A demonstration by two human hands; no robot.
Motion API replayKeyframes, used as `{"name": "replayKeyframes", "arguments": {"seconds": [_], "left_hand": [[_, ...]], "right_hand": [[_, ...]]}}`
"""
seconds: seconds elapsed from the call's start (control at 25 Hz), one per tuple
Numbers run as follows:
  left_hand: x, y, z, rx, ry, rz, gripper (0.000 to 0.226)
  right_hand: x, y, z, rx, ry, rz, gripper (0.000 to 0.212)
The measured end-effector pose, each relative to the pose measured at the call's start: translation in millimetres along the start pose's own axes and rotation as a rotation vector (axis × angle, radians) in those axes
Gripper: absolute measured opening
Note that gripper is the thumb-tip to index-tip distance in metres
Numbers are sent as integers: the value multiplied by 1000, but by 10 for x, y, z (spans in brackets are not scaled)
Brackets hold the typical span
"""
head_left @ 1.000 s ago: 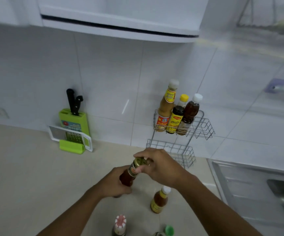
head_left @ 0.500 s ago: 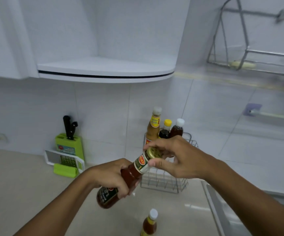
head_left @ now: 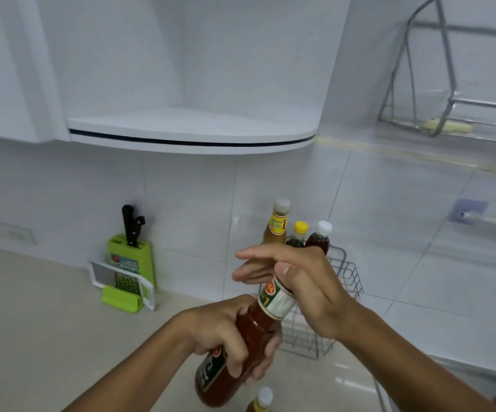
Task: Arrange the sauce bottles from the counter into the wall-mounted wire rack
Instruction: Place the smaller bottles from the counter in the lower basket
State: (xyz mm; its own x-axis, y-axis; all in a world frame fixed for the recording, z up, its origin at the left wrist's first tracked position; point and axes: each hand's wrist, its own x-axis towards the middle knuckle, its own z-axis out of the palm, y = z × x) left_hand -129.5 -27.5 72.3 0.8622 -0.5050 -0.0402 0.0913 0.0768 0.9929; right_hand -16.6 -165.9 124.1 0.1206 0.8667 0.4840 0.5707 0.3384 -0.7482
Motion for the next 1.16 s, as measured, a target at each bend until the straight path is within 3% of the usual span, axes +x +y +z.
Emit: {"name": "replayKeyframes", "arguments": {"seconds": [0.08, 0.12, 0.16, 0.28, 0.36, 0.44, 0.56, 0.64, 0.68, 0.84, 0.96, 1.08, 1.16], "left_hand": [[84, 29, -6, -115, -91, 50, 39], [130, 33, -25, -107, -28, 72, 35], [182, 45, -44, -31, 147, 81, 29], [351, 65, -115, 564, 1004, -91, 21], [443, 52, -129, 1013, 1286, -230, 23], [469, 26, -210, 1137, 1278, -224, 18], [367, 82, -303, 644, 824, -130, 16], [355, 100, -267, 348, 515, -84, 22], [375, 80, -262, 311, 494, -73, 22], [457, -123, -306, 546, 883, -111, 15], [493, -297, -255, 802, 1030, -167, 19], [548, -460, -319, 940, 1071, -160, 43], [617, -568, -386, 875, 1031, -135, 49]], "right_hand": [[83, -67, -12, 183, -22, 5, 45], [145, -77, -39, 185, -4, 26, 45], [207, -52, -77, 134, 47, 64, 44], [379, 173, -168, -273, 379, 261, 39], [397, 302, -117, -401, 574, 398, 35], [368, 333, -82, -239, 633, 461, 31], [333, 166, -205, 510, 415, 392, 37], [369, 92, -217, 635, 329, 285, 29], [396, 100, -181, 582, 382, 280, 25], [376, 255, 23, 423, 750, 383, 13], [229, 456, 48, 499, 863, 451, 18], [-105, 739, 94, 576, 759, 543, 56], [-395, 919, 201, 464, 594, 609, 57]]}}
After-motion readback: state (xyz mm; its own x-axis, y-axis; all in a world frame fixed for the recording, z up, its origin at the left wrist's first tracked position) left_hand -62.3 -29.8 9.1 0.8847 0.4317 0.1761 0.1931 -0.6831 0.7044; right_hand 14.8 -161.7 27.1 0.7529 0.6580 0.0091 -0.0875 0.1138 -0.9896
